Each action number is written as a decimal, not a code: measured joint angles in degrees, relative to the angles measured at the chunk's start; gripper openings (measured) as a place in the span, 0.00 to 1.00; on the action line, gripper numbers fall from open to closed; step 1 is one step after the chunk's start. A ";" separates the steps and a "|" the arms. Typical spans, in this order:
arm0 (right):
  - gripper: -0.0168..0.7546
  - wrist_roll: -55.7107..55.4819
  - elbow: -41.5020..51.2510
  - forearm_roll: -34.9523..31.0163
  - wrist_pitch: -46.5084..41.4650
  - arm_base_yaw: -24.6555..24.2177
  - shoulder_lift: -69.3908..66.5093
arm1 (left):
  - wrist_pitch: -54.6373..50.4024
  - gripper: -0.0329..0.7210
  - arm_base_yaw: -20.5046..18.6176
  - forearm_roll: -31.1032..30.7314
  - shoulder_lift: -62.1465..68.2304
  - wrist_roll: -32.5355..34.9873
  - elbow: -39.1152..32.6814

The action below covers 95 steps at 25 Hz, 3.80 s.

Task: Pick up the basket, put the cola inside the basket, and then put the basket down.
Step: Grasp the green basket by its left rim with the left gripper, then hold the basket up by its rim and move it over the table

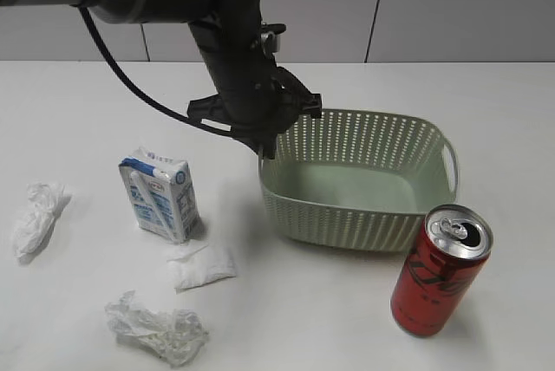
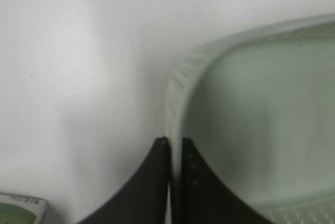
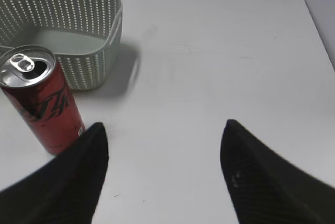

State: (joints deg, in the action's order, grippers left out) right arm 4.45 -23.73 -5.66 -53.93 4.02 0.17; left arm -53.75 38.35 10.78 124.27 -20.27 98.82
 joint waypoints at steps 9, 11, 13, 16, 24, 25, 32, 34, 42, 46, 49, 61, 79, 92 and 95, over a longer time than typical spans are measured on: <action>0.68 0.00 0.00 0.00 0.00 0.00 0.00 | -2.79 0.04 -1.23 0.50 -0.62 -2.21 0.80; 0.68 0.00 0.00 0.00 0.00 0.00 0.00 | -2.79 0.04 -1.69 0.00 -0.74 -2.35 0.86; 0.68 0.00 0.00 0.00 0.00 0.00 0.00 | -3.30 0.04 -1.73 -1.32 -0.74 -2.61 0.86; 0.68 0.00 0.00 0.00 0.00 0.00 0.00 | -3.87 0.04 -1.49 -4.56 -0.74 -5.86 0.86; 0.68 0.00 0.00 0.00 0.00 0.00 0.00 | -2.70 0.16 -1.31 -7.15 -0.74 -9.50 0.86; 0.68 0.00 0.00 0.00 0.00 0.00 0.00 | -2.45 0.24 -1.29 -7.15 -0.74 -9.50 0.86; 0.68 0.00 0.00 0.00 0.00 0.00 0.00 | -1.88 0.64 -1.23 -7.08 -0.44 -9.62 0.86; 0.68 0.00 0.00 0.00 0.00 0.00 0.00 | -2.39 0.65 -1.23 -6.83 0.52 -9.67 0.93; 0.68 0.00 0.00 0.00 0.00 0.00 0.00 | -2.91 0.29 -1.23 -5.93 1.96 -9.67 0.93; 0.68 0.00 0.00 0.00 0.00 0.00 0.00 | -2.84 0.05 -1.23 -4.67 1.96 -9.67 0.93; 0.68 0.06 0.00 0.00 0.00 0.00 0.00 | -2.82 0.04 -1.70 -2.55 1.96 -9.67 0.93; 0.68 0.01 0.00 0.00 0.00 0.00 0.00 | -7.55 0.04 -6.72 -5.25 -8.67 -9.67 0.93; 0.68 0.01 0.00 0.00 0.05 0.00 0.00 | -2.95 0.04 -5.15 -3.06 -36.38 -10.12 -26.42; 0.71 -2.70 -0.48 -1.14 -0.49 0.00 -2.13 | 6.29 0.04 0.67 -4.08 -40.30 -12.41 -45.94; 0.82 -3.81 -2.93 -3.45 -2.69 0.00 -8.53 | 7.10 0.04 0.67 -4.94 -39.43 -12.46 -45.94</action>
State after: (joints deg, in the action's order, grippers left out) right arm 0.64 -26.66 -9.11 -56.63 4.02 -8.36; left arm -46.65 39.01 5.85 84.84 -32.73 52.88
